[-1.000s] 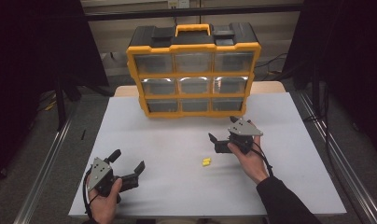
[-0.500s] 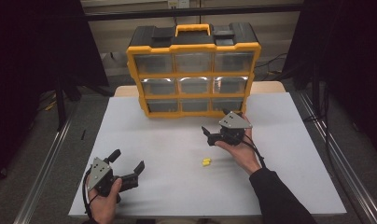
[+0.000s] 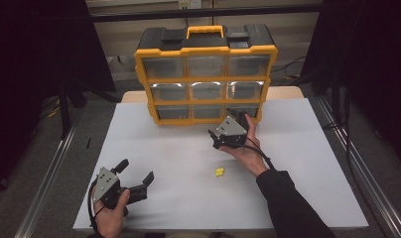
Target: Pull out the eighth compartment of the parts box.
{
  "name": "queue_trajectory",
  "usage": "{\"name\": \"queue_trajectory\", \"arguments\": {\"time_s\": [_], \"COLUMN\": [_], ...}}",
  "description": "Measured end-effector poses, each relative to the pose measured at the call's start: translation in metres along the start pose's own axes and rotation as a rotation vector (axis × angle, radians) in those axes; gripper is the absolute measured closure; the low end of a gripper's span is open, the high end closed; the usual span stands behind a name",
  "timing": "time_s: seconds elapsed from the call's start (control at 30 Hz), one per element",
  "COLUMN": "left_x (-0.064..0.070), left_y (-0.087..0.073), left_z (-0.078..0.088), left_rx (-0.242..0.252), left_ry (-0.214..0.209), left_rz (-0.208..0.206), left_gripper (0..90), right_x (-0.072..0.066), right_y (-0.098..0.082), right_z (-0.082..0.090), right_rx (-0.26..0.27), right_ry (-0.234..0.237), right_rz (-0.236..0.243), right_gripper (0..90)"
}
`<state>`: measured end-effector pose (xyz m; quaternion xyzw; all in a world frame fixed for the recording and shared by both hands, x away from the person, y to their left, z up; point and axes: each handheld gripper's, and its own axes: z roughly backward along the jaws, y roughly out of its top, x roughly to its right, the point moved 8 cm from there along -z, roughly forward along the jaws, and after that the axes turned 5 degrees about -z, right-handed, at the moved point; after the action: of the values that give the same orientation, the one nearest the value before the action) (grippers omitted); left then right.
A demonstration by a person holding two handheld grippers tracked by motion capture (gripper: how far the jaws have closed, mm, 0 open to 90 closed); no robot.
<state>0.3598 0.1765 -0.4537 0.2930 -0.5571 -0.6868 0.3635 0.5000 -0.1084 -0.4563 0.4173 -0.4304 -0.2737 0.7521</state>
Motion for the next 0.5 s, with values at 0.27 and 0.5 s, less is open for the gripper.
{"name": "queue_trajectory", "arguments": {"time_s": [0.27,0.5], "left_x": [0.0,0.0], "left_y": [-0.001,-0.002], "left_z": [-0.001,-0.001], "left_rx": [-0.011,-0.012], "left_ry": [-0.007,-0.008], "left_rz": [-0.003,-0.003], "left_gripper": [2.2,2.2], "right_x": [0.007,0.011], "right_y": [0.001,0.002], "right_z": [-0.01,-0.019], "right_rx": [-0.002,-0.018], "right_ry": [-0.089,-0.16], "right_rz": [0.251,0.476], "right_gripper": [13.0,17.5]}}
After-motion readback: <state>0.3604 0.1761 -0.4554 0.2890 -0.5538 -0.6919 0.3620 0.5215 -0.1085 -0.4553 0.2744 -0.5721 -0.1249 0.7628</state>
